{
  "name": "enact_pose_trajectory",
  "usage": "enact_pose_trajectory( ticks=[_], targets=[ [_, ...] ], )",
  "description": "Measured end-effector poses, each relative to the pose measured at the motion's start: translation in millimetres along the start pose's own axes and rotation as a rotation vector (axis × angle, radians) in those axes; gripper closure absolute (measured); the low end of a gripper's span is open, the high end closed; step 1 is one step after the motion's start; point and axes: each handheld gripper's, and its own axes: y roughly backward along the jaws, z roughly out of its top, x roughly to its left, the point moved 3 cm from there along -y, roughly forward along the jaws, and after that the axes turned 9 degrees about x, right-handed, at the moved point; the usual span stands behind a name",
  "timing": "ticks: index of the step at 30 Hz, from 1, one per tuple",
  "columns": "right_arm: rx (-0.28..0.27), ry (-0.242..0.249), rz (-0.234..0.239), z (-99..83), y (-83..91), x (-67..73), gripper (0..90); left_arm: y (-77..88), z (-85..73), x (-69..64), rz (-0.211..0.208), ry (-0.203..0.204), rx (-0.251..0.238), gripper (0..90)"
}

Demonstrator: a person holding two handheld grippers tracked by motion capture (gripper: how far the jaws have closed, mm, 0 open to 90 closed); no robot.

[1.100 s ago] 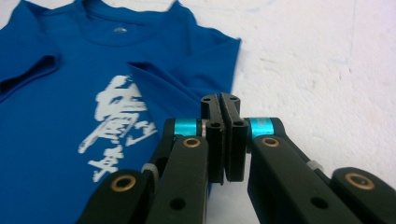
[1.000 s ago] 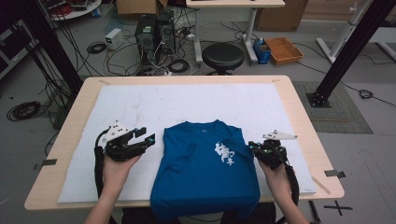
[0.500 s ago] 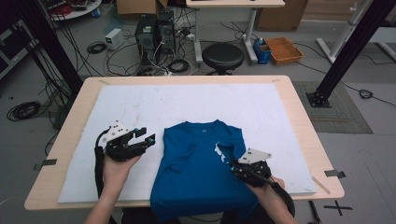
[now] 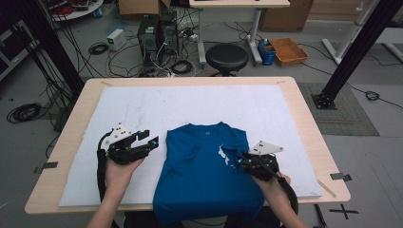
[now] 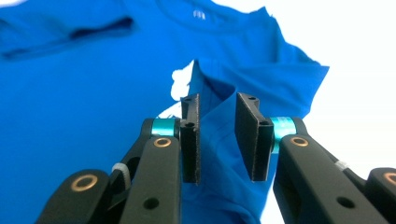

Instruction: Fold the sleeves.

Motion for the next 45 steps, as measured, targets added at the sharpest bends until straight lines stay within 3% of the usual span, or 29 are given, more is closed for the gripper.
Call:
enact_pose_trajectory(
  ticks=[2,4,12,13,14,15,17,18,19,21,22,23,25,26,31,33,35,36,38,41,45],
  targets=[
    [0.021,0.026,-0.02,0.0,-5.8,4.6,73.6,-0.5,-0.7,0.3,0.001,-0.002,0.003,49.9],
    [0.071,0.05,-0.029,-2.5,-12.1,9.5,88.8,-1.2,-1.2,0.3,0.0,-0.002,0.006,49.9],
    [0.084,0.12,0.002,-7.9,-6.9,17.0,88.8,-1.8,-1.4,0.1,-0.002,-0.003,0.007,49.9],
    [0.077,0.125,0.014,-8.9,-4.9,16.6,82.5,-1.6,-1.4,-0.3,-0.003,-0.003,0.005,49.9],
    [0.077,0.125,0.014,-8.9,-4.9,16.6,82.5,-1.6,-1.4,-0.3,-0.003,-0.003,0.005,49.6],
    [0.054,0.113,0.023,-8.5,-1.5,15.1,74.5,-1.6,-1.4,-0.4,-0.004,-0.004,0.004,49.3],
    [0.021,0.096,0.029,-6.2,3.5,10.9,69.7,-1.9,-1.2,-0.5,-0.007,-0.008,-0.003,48.9],
    [-0.004,0.08,0.024,-4.0,6.0,7.2,62.7,-3.0,-1.2,-0.9,-0.02,-0.012,-0.004,48.5],
    [-0.004,0.08,0.024,-4.0,6.0,7.2,62.7,-3.0,-1.2,-0.9,-0.02,-0.012,-0.004,47.9],
    [-0.042,0.024,0.027,0.9,11.2,-2.8,58.9,-4.1,-1.3,-0.6,-0.033,-0.021,-0.013,47.7],
    [-0.083,-0.012,0.021,5.6,16.3,-15.0,54.7,-4.4,-1.5,-0.3,-0.042,-0.029,-0.018,47.7],
    [-0.083,-0.012,0.021,5.6,16.3,-15.0,54.7,-4.8,-1.5,0.0,-0.047,-0.031,-0.026,47.7],
    [-0.12,-0.062,0.012,10.5,20.0,-27.8,49.4,-5.7,-1.1,2.2,-0.042,-0.028,-0.042,44.8],
    [-0.157,-0.098,0.003,14.8,23.1,-39.8,47.2,-5.9,-0.7,4.8,-0.062,-0.019,-0.077,44.6],
    [-0.221,-0.164,-0.019,24.8,24.2,-62.1,45.1,-7.8,0.0,7.4,-0.036,-0.046,-0.116,41.7],
    [-0.227,-0.181,-0.031,27.5,22.1,-68.2,44.7,-9.2,0.3,8.7,-0.02,-0.046,-0.112,40.0],
    [-0.227,-0.191,-0.044,29.6,19.9,-72.5,44.5,-12.6,0.7,11.0,-0.013,-0.003,-0.089,36.6],
    [-0.227,-0.191,-0.044,29.6,19.9,-72.5,44.5,-12.6,0.7,11.0,-0.013,-0.003,-0.089,36.6],
    [-0.233,-0.201,-0.054,31.5,18.4,-77.7,43.7,-18.1,0.2,13.8,-0.027,0.05,-0.019,33.8],
    [-0.236,-0.203,-0.056,31.0,18.8,-80.7,42.9,-23.3,-0.5,13.5,-0.048,0.048,0.013,31.0],
    [-0.232,-0.203,-0.049,29.0,18.8,-82.3,41.9,-27.2,0.5,11.0,-0.043,0.028,0.041,27.0]
  ],
)
